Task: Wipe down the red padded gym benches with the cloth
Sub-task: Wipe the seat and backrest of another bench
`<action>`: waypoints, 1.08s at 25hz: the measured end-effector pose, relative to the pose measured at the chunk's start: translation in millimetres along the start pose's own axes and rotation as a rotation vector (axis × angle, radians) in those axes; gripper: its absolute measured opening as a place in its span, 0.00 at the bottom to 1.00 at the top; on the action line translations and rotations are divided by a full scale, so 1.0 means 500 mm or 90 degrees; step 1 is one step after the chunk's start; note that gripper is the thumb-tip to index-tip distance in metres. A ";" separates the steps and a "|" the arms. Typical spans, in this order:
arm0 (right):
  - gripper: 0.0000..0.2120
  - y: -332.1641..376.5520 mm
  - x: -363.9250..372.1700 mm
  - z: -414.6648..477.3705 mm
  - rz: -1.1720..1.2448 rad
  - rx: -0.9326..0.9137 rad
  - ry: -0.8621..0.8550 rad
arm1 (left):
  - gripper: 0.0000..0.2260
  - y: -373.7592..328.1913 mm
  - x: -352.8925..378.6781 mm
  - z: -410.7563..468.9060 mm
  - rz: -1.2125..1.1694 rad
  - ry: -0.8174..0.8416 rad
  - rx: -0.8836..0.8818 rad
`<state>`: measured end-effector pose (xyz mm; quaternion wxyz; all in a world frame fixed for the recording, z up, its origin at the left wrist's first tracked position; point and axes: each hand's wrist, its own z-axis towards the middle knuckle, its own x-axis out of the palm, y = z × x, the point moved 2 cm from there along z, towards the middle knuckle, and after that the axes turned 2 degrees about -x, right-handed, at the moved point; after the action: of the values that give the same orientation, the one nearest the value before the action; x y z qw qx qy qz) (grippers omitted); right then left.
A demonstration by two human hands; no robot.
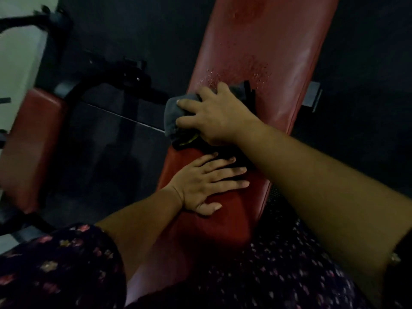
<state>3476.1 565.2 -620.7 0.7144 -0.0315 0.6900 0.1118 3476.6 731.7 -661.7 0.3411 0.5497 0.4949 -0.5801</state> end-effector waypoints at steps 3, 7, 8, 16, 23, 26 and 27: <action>0.21 0.008 -0.006 -0.025 0.006 0.121 -0.027 | 0.27 0.011 0.010 -0.003 0.000 -0.039 -0.003; 0.22 -0.022 0.005 -0.126 0.007 0.117 -0.034 | 0.27 0.009 0.013 -0.007 0.011 -0.069 0.037; 0.23 -0.035 0.002 -0.157 0.008 0.096 -0.038 | 0.28 0.009 0.010 -0.004 0.007 -0.078 0.042; 0.32 -0.053 0.025 -0.321 0.065 0.304 -0.016 | 0.26 0.007 0.016 -0.003 -0.033 -0.147 0.024; 0.29 0.010 0.006 -0.370 -0.033 0.686 -0.009 | 0.25 0.005 0.007 -0.002 -0.064 -0.129 -0.015; 0.29 0.011 -0.017 -0.356 -0.004 0.769 0.073 | 0.26 0.027 -0.027 0.019 -0.034 -0.107 0.018; 0.29 0.005 -0.027 -0.340 -0.008 0.764 0.080 | 0.27 0.047 -0.042 0.026 -0.014 -0.084 0.020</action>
<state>3308.7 532.1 -614.7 0.5660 0.3665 0.6731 -0.3036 3498.3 709.7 -647.3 0.3582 0.5099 0.4682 -0.6265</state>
